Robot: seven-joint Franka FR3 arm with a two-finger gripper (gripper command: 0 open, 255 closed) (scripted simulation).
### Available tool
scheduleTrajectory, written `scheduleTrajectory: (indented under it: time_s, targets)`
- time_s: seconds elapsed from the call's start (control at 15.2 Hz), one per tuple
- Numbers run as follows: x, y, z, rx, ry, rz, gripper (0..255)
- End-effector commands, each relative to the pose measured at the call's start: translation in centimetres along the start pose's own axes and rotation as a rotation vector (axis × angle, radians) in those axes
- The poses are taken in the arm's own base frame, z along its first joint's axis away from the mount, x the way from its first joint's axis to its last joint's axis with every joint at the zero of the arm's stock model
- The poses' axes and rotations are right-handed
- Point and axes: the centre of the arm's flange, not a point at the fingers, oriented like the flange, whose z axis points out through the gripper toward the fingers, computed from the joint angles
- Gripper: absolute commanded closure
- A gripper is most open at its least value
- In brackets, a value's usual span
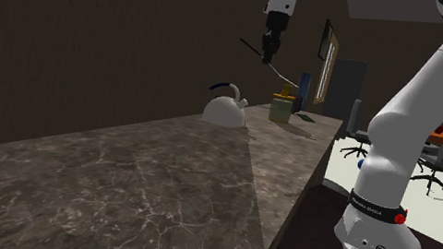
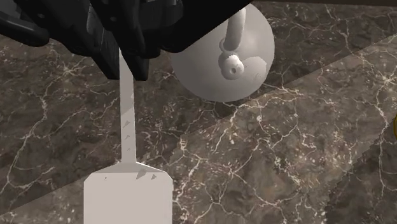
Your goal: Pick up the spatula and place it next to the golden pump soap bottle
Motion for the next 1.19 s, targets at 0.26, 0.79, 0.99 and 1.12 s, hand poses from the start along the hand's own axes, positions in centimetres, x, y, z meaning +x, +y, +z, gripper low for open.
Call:
scheduleTrajectory:
  time_s: [0.26,0.79,0.99,1.12]
  targets:
    - [-3.4,7.2,-0.2,0.001,0.0,-0.002,255]
    - [-7.6,16.9,-0.5,0.001,0.0,-0.002,255]
    - [-9.1,20.5,-0.6,0.001,0.0,-0.002,255]
    - [-10.1,22.9,-0.7,0.001,0.0,-0.002,255]
